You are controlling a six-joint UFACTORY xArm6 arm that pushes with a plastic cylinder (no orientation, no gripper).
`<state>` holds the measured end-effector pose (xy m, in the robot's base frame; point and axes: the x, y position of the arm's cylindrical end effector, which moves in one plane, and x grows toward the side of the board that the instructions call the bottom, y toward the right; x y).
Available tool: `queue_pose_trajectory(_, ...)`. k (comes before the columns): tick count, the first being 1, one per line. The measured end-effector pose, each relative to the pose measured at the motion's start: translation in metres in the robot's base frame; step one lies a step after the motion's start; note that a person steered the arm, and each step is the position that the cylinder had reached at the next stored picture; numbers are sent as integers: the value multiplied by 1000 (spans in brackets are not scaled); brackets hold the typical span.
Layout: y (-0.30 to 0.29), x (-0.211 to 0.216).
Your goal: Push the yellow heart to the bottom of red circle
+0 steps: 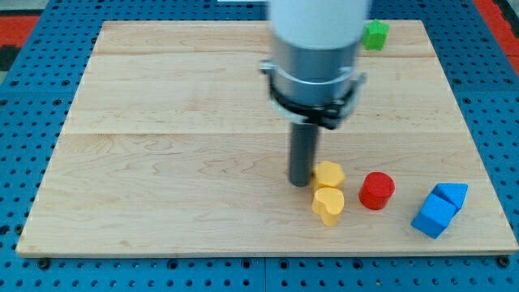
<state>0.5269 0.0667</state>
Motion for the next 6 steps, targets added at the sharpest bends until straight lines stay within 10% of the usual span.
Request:
queue_pose_trajectory(3,-33,41)
queue_pose_trajectory(4,54,41)
queue_pose_trajectory(6,-36,41)
